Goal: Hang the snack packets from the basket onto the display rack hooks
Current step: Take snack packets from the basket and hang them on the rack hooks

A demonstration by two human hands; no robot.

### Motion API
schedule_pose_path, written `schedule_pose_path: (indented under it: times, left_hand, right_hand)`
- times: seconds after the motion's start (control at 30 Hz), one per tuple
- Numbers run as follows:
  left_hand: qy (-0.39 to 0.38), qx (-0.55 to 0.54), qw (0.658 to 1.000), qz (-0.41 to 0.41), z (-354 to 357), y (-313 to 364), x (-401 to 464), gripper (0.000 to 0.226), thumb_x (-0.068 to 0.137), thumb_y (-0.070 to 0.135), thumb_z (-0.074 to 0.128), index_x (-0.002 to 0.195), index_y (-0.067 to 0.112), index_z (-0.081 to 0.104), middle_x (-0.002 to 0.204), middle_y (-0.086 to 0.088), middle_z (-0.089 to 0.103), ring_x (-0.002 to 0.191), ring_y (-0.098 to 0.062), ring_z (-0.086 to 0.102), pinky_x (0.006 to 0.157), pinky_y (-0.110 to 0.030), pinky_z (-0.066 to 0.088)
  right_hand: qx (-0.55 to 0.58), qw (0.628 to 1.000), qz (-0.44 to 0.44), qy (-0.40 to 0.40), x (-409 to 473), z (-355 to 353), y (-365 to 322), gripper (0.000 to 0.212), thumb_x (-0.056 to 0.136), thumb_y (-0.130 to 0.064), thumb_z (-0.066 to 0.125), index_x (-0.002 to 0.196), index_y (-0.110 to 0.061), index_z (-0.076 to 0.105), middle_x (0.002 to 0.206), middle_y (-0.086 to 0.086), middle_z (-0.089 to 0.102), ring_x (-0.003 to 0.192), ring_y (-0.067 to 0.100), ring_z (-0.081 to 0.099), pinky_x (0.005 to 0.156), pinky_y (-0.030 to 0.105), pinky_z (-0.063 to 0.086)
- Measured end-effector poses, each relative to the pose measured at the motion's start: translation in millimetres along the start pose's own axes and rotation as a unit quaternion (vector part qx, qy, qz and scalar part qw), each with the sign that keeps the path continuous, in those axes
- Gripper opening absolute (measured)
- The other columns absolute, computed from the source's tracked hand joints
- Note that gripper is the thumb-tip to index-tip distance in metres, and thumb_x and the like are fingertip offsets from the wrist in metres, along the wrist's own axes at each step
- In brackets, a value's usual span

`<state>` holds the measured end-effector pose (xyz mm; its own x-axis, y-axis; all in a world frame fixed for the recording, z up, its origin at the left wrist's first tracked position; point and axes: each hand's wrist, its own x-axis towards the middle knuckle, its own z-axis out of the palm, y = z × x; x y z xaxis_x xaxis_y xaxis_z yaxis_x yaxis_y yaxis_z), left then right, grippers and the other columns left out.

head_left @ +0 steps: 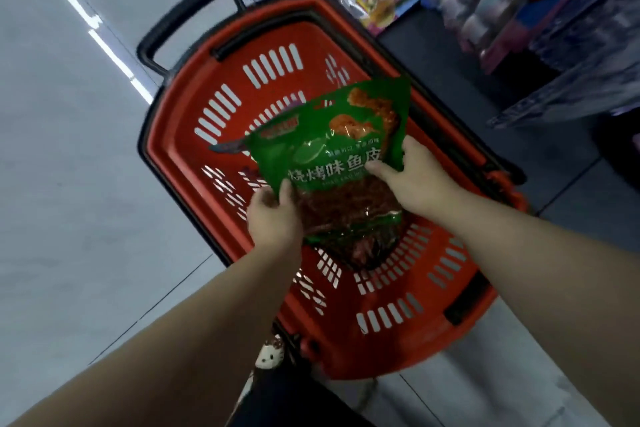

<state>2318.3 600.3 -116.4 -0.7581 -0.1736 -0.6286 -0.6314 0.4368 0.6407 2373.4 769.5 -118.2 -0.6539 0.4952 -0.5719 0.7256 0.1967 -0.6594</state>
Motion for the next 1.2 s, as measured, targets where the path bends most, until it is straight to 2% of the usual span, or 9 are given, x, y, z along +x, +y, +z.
schedule_pose_path:
  times: [0.13, 0.37, 0.5, 0.57, 0.63, 0.7, 0.83, 0.97, 1.2]
  left_hand:
    - [-0.035, -0.008, 0.987, 0.158, -50, 94, -46, 0.019, 0.097, 0.03, 0.056, 0.087, 0.015, 0.062, 0.087, 0.0, 0.069, 0.08, -0.014, 0.066, 0.059, -0.014, 0.052]
    - [-0.075, -0.01, 0.928, 0.365, -146, 265, -185, 0.038, 0.09, 0.038, 0.064, 0.074, 0.004, 0.057, 0.085, -0.035, 0.061, 0.068, -0.034, 0.06, 0.073, -0.055, 0.052]
    - [-0.109, -0.009, 0.883, 0.456, -205, 347, -298, 0.025, 0.092, 0.025, 0.065, 0.073, 0.01, 0.059, 0.077, -0.035, 0.057, 0.064, -0.019, 0.052, 0.058, -0.034, 0.048]
    - [-0.132, -0.007, 0.857, 0.498, -235, 384, -357, 0.025, 0.091, 0.026, 0.066, 0.076, 0.006, 0.061, 0.073, -0.034, 0.054, 0.061, -0.014, 0.048, 0.054, -0.022, 0.041]
    - [-0.163, -0.002, 0.818, 0.551, -261, 419, -417, 0.043, 0.086, 0.041, 0.067, 0.078, -0.002, 0.061, 0.073, -0.037, 0.053, 0.062, -0.018, 0.045, 0.056, -0.028, 0.037]
    - [-0.195, -0.008, 0.776, 0.6, -279, 452, -479, 0.036, 0.08, 0.047, 0.064, 0.077, 0.011, 0.064, 0.077, -0.037, 0.057, 0.066, -0.02, 0.049, 0.058, -0.039, 0.041]
    - [-0.276, -0.045, 0.673, 0.685, -283, 498, -602, 0.019, 0.079, 0.045, 0.063, 0.087, 0.029, 0.068, 0.08, 0.006, 0.073, 0.073, -0.006, 0.061, 0.068, -0.026, 0.05]
    - [-0.346, -0.034, 0.588, 0.73, -242, 508, -712, 0.023, 0.076, 0.05, 0.062, 0.088, 0.031, 0.066, 0.08, -0.027, 0.065, 0.069, -0.016, 0.054, 0.066, -0.036, 0.046]
    - [-0.416, 0.034, 0.491, 0.765, -134, 452, -886, 0.024, 0.084, 0.043, 0.068, 0.093, 0.021, 0.067, 0.062, -0.008, 0.064, 0.052, -0.013, 0.053, 0.056, -0.029, 0.043]
  right_hand:
    - [0.037, 0.996, -0.071, 0.044, -47, -58, -76, 0.043, 0.09, -0.042, 0.062, 0.119, -0.014, 0.045, 0.122, -0.009, 0.048, 0.118, 0.01, 0.043, 0.095, 0.03, 0.037]
    - [0.142, 0.973, -0.147, 0.11, -191, -203, -223, 0.076, 0.077, -0.06, 0.063, 0.136, -0.016, 0.046, 0.134, 0.0, 0.055, 0.121, 0.019, 0.051, 0.103, 0.044, 0.044]
    - [0.165, 0.956, -0.193, 0.15, -307, -283, -287, 0.044, 0.085, -0.041, 0.067, 0.121, -0.016, 0.058, 0.112, -0.005, 0.066, 0.107, 0.016, 0.061, 0.097, 0.042, 0.049]
    - [0.151, 0.949, -0.209, 0.181, -372, -322, -315, 0.064, 0.079, -0.057, 0.065, 0.127, -0.016, 0.055, 0.123, -0.001, 0.063, 0.116, 0.021, 0.058, 0.099, 0.046, 0.047]
    - [0.13, 0.938, -0.225, 0.231, -438, -361, -337, 0.087, 0.068, -0.073, 0.06, 0.131, -0.014, 0.051, 0.131, 0.003, 0.059, 0.12, 0.022, 0.056, 0.1, 0.047, 0.047]
    - [0.126, 0.913, -0.252, 0.295, -502, -401, -351, 0.065, 0.075, -0.063, 0.063, 0.115, -0.011, 0.058, 0.114, 0.004, 0.066, 0.106, 0.016, 0.063, 0.091, 0.043, 0.053]
    - [0.109, 0.862, -0.287, 0.404, -632, -479, -355, 0.03, 0.085, -0.044, 0.065, 0.108, -0.024, 0.063, 0.094, -0.02, 0.067, 0.084, -0.011, 0.061, 0.076, 0.012, 0.05]
    - [0.082, 0.811, -0.252, 0.522, -738, -535, -313, 0.032, 0.083, -0.045, 0.067, 0.103, -0.02, 0.068, 0.094, -0.011, 0.072, 0.088, 0.007, 0.066, 0.083, 0.032, 0.052]
    - [0.102, 0.759, -0.147, 0.625, -872, -597, -184, 0.025, 0.081, -0.043, 0.069, 0.092, -0.021, 0.071, 0.089, -0.008, 0.074, 0.088, 0.012, 0.069, 0.089, 0.039, 0.053]
